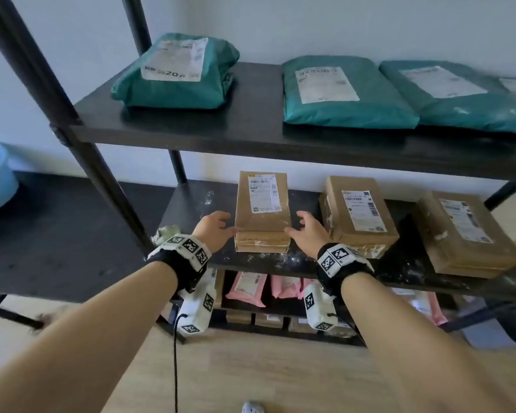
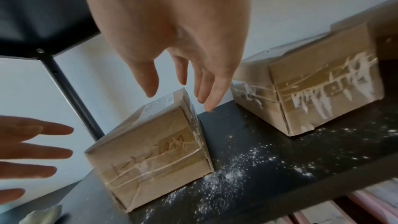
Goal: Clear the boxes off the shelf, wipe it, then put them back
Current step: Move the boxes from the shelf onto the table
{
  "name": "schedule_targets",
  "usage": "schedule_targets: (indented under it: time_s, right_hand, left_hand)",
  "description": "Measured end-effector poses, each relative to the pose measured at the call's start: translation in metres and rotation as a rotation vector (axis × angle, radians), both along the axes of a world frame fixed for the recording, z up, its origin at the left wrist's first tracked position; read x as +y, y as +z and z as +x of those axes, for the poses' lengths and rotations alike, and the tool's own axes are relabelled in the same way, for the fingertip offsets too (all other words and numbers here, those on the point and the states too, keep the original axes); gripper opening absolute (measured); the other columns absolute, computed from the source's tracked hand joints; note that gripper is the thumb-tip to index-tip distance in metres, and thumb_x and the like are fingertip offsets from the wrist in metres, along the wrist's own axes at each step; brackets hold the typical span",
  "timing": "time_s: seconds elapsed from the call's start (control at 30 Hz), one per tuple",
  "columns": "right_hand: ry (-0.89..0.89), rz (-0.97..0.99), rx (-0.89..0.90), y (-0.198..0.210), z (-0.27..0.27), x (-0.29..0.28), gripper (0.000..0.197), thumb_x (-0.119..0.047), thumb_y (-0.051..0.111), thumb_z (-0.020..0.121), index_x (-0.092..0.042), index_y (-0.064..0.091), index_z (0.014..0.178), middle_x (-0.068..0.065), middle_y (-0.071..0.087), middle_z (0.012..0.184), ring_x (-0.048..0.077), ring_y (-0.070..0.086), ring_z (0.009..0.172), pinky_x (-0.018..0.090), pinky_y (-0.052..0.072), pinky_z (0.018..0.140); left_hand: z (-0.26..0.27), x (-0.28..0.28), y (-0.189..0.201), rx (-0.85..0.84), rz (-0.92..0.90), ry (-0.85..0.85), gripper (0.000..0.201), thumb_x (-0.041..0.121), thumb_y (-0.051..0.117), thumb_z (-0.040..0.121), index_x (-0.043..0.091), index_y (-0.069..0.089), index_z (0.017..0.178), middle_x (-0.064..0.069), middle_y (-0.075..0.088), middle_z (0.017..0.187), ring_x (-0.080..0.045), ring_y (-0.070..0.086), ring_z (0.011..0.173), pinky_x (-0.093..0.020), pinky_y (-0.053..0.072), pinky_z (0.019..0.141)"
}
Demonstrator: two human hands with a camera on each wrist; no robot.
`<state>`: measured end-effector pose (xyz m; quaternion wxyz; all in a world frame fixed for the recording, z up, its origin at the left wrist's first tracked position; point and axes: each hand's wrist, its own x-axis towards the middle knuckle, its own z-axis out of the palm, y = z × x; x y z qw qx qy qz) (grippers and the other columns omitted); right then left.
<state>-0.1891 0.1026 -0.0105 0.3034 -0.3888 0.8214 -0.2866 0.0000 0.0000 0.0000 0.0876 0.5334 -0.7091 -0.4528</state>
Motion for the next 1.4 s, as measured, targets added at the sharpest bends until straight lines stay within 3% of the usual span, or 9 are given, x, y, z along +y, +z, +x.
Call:
schedule_targets:
  time_s: [0.23, 0.37, 0.5, 0.8, 0.97, 1.07, 1.13, 1.23, 1.4]
  right_hand:
    - [-0.045, 0.024, -0.348, -0.016, -0.023, -0.028, 0.076, -0.014, 0.064, 0.086, -0.022, 0.023, 0.149, 0.005, 0.032, 0.153, 0.024, 0.037, 0.136, 0.041, 0.032, 0.112]
    - [-0.101, -0.015, -0.542, -0.023, -0.029, -0.034, 0.069, -0.011, 0.062, 0.087, -0.026, 0.030, 0.146, 0.004, 0.047, 0.140, 0.021, 0.048, 0.118, 0.036, 0.041, 0.097]
    - [-0.138, -0.038, -0.609, -0.025, -0.032, -0.036, 0.064, -0.003, 0.059, 0.086, -0.026, 0.038, 0.143, 0.005, 0.054, 0.133, 0.024, 0.052, 0.118, 0.041, 0.043, 0.102]
    - [-0.164, -0.132, -0.660, -0.013, -0.013, -0.005, 0.066, 0.009, 0.058, 0.082, -0.028, 0.047, 0.136, 0.007, 0.054, 0.134, 0.027, 0.057, 0.116, 0.046, 0.046, 0.102]
    - [-0.147, -0.124, -0.669, 0.000, 0.025, 0.038, 0.067, 0.012, 0.055, 0.082, -0.029, 0.048, 0.135, 0.004, 0.057, 0.127, 0.026, 0.059, 0.114, 0.041, 0.050, 0.096]
    - [-0.133, -0.128, -0.622, -0.001, 0.059, 0.066, 0.070, 0.007, 0.062, 0.078, -0.032, 0.048, 0.135, 0.006, 0.053, 0.136, 0.026, 0.058, 0.116, 0.048, 0.047, 0.100]
    - [-0.169, -0.138, -0.649, -0.002, 0.089, 0.086, 0.069, 0.009, 0.058, 0.080, -0.031, 0.047, 0.136, 0.007, 0.060, 0.127, 0.022, 0.066, 0.099, 0.049, 0.047, 0.099]
    - [-0.165, -0.147, -0.710, -0.003, 0.146, 0.114, 0.067, 0.013, 0.053, 0.083, -0.028, 0.046, 0.136, 0.007, 0.065, 0.106, 0.007, 0.065, 0.062, 0.043, 0.050, 0.092]
    - [-0.124, -0.109, -0.758, -0.002, 0.247, 0.135, 0.065, 0.014, 0.052, 0.084, -0.027, 0.047, 0.135, 0.006, 0.064, 0.112, 0.023, 0.063, 0.101, 0.035, 0.053, 0.080]
  left_hand:
    - [-0.022, -0.023, -0.025, 0.156, 0.200, 0.132, 0.066, 0.020, 0.068, 0.084, 0.019, 0.037, 0.143, -0.010, 0.047, 0.141, -0.029, 0.051, 0.125, -0.044, 0.045, 0.102]
    - [-0.026, -0.025, -0.036, 0.270, 0.327, 0.229, 0.059, 0.011, 0.065, 0.087, 0.023, 0.042, 0.140, 0.002, 0.058, 0.122, -0.019, 0.057, 0.105, -0.033, 0.050, 0.081]
    - [-0.029, -0.022, -0.040, 0.329, 0.331, 0.291, 0.050, 0.001, 0.062, 0.086, 0.019, 0.053, 0.132, 0.002, 0.067, 0.103, -0.020, 0.063, 0.097, -0.040, 0.050, 0.096]
    - [-0.004, 0.006, -0.019, 0.489, 0.382, 0.329, 0.043, -0.008, 0.055, 0.088, 0.013, 0.057, 0.126, -0.005, 0.066, 0.104, -0.022, 0.063, 0.095, -0.035, 0.051, 0.090]
    - [0.039, 0.037, -0.014, 0.538, 0.397, 0.275, 0.042, -0.010, 0.053, 0.088, 0.007, 0.056, 0.127, -0.012, 0.065, 0.109, -0.027, 0.063, 0.094, -0.036, 0.053, 0.088]
    - [0.076, 0.059, -0.011, 0.534, 0.396, 0.225, 0.041, -0.008, 0.055, 0.088, 0.012, 0.057, 0.123, -0.003, 0.066, 0.099, -0.015, 0.064, 0.083, -0.019, 0.058, 0.063]
    - [0.106, 0.076, -0.010, 0.532, 0.397, 0.208, 0.041, -0.006, 0.057, 0.088, 0.015, 0.058, 0.123, 0.000, 0.066, 0.097, -0.011, 0.063, 0.083, -0.017, 0.056, 0.061]
    - [0.161, 0.101, -0.015, 0.531, 0.400, 0.210, 0.044, -0.004, 0.059, 0.087, 0.012, 0.056, 0.128, -0.010, 0.065, 0.113, -0.018, 0.063, 0.090, -0.028, 0.056, 0.074]
    - [0.267, 0.130, -0.020, 0.514, 0.442, 0.232, 0.050, -0.013, 0.055, 0.085, 0.011, 0.053, 0.129, -0.011, 0.063, 0.117, -0.012, 0.062, 0.082, -0.015, 0.054, 0.052]
